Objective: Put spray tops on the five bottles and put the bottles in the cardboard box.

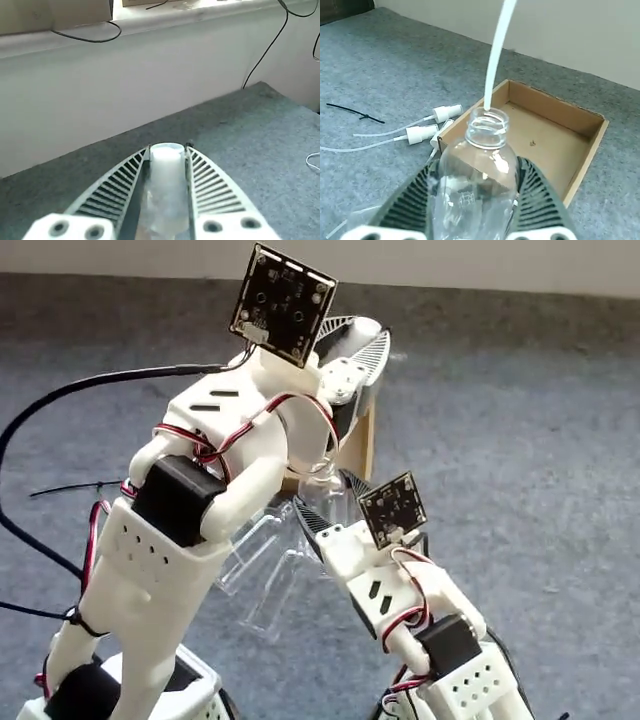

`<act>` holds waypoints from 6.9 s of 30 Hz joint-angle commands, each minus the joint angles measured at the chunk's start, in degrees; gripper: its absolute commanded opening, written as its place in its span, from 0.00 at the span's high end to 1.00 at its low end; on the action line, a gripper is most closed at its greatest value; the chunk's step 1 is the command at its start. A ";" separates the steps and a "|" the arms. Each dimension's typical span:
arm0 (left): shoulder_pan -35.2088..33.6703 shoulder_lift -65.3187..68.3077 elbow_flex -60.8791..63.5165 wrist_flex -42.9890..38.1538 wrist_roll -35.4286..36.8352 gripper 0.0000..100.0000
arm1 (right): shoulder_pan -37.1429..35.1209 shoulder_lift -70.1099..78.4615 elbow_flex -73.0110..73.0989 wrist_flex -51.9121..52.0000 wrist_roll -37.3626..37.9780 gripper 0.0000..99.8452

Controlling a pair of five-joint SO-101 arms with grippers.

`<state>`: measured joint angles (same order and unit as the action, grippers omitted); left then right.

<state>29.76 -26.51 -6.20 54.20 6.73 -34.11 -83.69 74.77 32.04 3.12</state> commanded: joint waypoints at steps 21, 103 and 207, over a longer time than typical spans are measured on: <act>0.75 -1.01 -3.65 5.54 0.79 0.98 | -0.04 -9.71 2.51 -0.22 -0.35 1.00; -46.99 -19.38 45.58 1.32 -11.87 0.89 | 5.67 35.47 -25.89 -11.56 -0.26 1.00; -46.81 -18.07 70.46 -13.36 -14.51 0.84 | 2.86 86.90 -48.92 -52.35 0.09 1.00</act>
<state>-17.36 -43.38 63.87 42.59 -7.60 -30.95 1.32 29.41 -10.51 3.74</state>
